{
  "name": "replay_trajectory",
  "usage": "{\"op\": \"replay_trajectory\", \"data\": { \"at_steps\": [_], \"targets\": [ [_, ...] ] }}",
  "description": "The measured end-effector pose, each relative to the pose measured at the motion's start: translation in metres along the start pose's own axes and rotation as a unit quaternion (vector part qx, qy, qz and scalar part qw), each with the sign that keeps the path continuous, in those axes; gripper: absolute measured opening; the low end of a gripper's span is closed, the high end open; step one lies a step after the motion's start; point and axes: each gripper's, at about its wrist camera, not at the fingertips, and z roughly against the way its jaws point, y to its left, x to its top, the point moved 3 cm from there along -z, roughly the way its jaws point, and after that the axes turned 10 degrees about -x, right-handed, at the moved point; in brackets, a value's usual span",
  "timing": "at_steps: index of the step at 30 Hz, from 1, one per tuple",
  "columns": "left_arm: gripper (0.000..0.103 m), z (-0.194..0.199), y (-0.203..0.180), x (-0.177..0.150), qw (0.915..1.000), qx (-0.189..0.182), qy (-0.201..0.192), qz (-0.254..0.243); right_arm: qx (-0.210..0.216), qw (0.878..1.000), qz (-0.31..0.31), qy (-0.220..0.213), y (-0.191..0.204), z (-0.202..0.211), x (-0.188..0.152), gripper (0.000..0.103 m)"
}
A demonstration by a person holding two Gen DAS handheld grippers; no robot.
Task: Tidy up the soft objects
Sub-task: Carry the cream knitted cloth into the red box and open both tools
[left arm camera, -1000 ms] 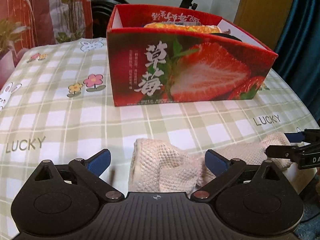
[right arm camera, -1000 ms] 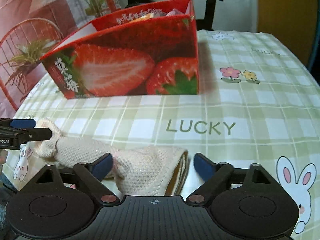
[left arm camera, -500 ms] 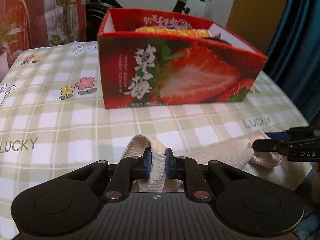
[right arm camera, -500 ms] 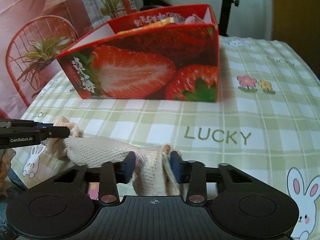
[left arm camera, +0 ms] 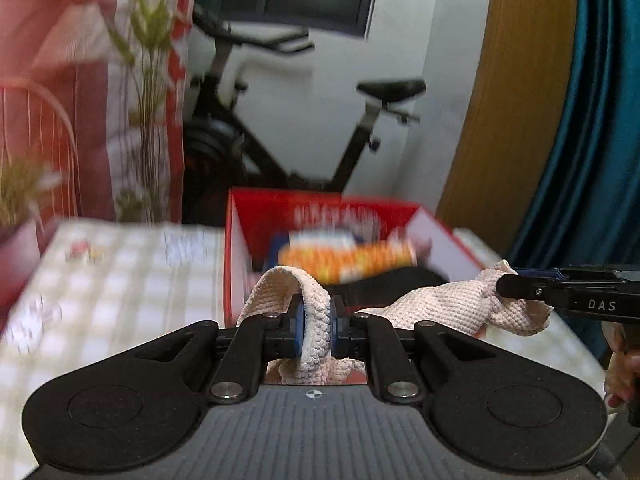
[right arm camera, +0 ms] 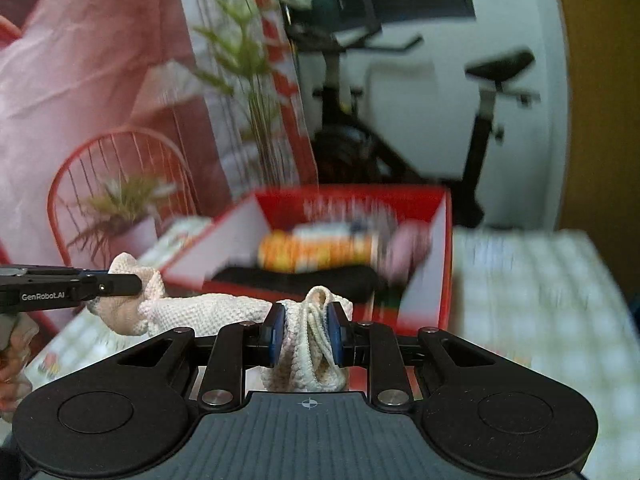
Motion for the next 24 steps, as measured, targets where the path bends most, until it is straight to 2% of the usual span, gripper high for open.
{"op": "replay_trajectory", "data": {
  "at_steps": [4, 6, 8, 11, 14, 20, 24],
  "targets": [
    [0.013, -0.021, -0.003, 0.032, 0.9995, 0.012, -0.014, -0.024, -0.022, 0.999, 0.027, -0.024, -0.004, -0.024, 0.038, 0.021],
    [0.013, -0.035, -0.005, 0.039, 0.9994, 0.014, -0.004, -0.031, -0.033, 0.999, 0.036, -0.023, -0.004, -0.04, 0.048, 0.021],
    [0.013, -0.055, -0.003, 0.041, 0.9992, 0.008, 0.021, -0.033, -0.039, 0.998, 0.052, -0.007, -0.003, -0.061, 0.052, 0.021],
    [0.013, -0.087, 0.002, 0.036, 0.9969, -0.013, 0.076, -0.016, -0.033, 0.996, 0.079, 0.034, 0.007, -0.091, 0.044, 0.019],
    [0.013, -0.113, 0.005, 0.026, 0.9932, -0.009, 0.116, -0.01, -0.028, 0.993, 0.085, 0.074, 0.015, -0.116, 0.033, 0.019],
    [0.013, -0.148, 0.011, 0.014, 0.9849, 0.013, 0.172, -0.006, -0.038, 0.991, 0.052, 0.114, 0.007, -0.144, 0.019, 0.019],
    [0.013, -0.154, 0.025, 0.009, 0.9845, 0.018, 0.175, 0.002, -0.035, 0.991, 0.048, 0.121, 0.002, -0.149, 0.014, 0.019]
  ]
}}
